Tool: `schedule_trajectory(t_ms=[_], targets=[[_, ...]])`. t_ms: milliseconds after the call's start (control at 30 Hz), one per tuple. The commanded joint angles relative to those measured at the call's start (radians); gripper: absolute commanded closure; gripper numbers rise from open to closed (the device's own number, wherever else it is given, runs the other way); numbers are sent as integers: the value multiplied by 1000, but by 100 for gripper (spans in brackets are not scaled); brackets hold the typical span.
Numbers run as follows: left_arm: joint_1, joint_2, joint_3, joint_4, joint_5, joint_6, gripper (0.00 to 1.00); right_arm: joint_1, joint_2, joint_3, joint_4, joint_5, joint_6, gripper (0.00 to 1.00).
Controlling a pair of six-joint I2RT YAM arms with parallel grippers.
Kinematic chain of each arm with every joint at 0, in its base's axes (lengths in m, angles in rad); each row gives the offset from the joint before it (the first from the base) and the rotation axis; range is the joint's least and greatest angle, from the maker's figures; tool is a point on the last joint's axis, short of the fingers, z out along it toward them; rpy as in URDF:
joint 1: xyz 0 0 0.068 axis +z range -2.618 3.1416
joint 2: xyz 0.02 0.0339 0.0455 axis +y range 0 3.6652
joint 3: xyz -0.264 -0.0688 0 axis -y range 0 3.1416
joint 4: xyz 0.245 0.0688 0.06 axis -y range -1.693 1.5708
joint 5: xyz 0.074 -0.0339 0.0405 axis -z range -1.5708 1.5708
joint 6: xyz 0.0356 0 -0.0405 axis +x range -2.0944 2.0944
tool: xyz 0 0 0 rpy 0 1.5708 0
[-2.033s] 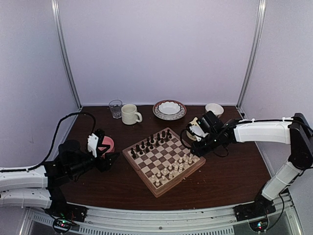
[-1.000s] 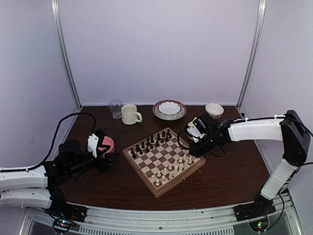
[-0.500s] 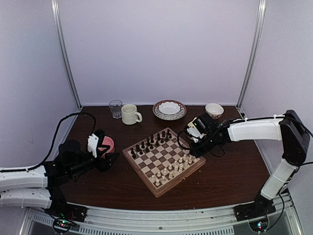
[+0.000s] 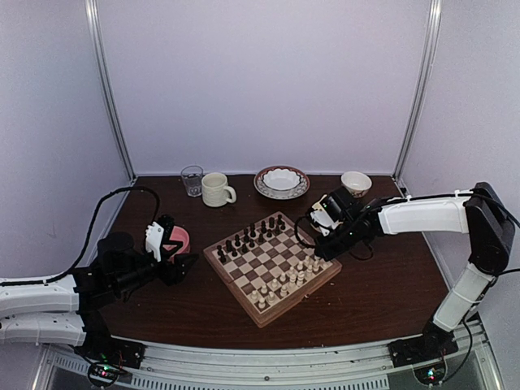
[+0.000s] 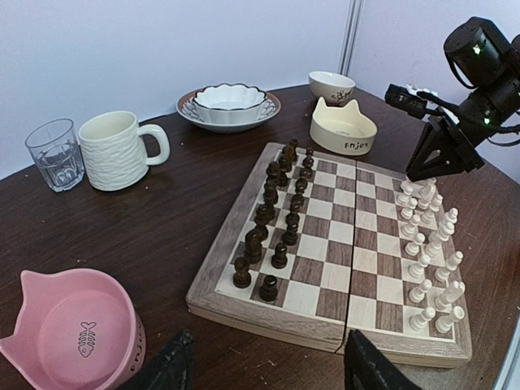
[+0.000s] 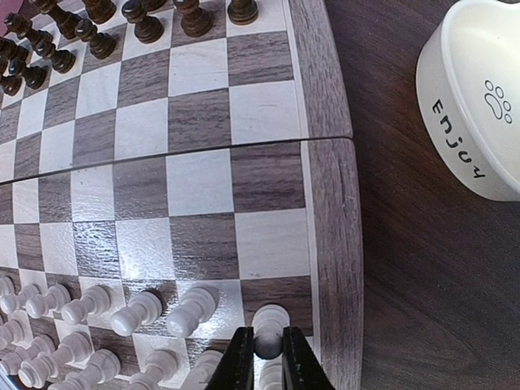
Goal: Set up the chess pieces on the board
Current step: Adjust the pawn at h2, then reset both arms
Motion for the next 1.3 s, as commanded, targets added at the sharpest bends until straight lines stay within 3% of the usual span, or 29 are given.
schedule_trajectory(t_ms=[0, 533, 567, 667, 867, 1100, 1167, 1267], targets=[[-6, -9, 35, 19, -12, -2, 37, -10, 8, 22, 26, 28, 4, 86], [-6, -8, 35, 22, -12, -2, 37, -9, 30, 35, 25, 26, -1, 81], [-6, -9, 35, 21, -12, -3, 37, -9, 30, 36, 24, 26, -2, 79], [-6, -9, 35, 21, -12, -2, 37, -9, 21, 35, 24, 31, -2, 60], [-6, -12, 42, 9, -24, -3, 37, -10, -41, 22, 31, 69, 2, 57], [-5, -38, 100, -152, -147, -66, 37, -9, -190, -46, 121, 116, 0, 49], [-6, -49, 135, -264, -252, -122, 37, -10, -257, -85, 165, 171, -1, 44], [-3, -65, 193, -419, -338, -174, 27, -9, -380, -171, 235, 306, -14, 37]])
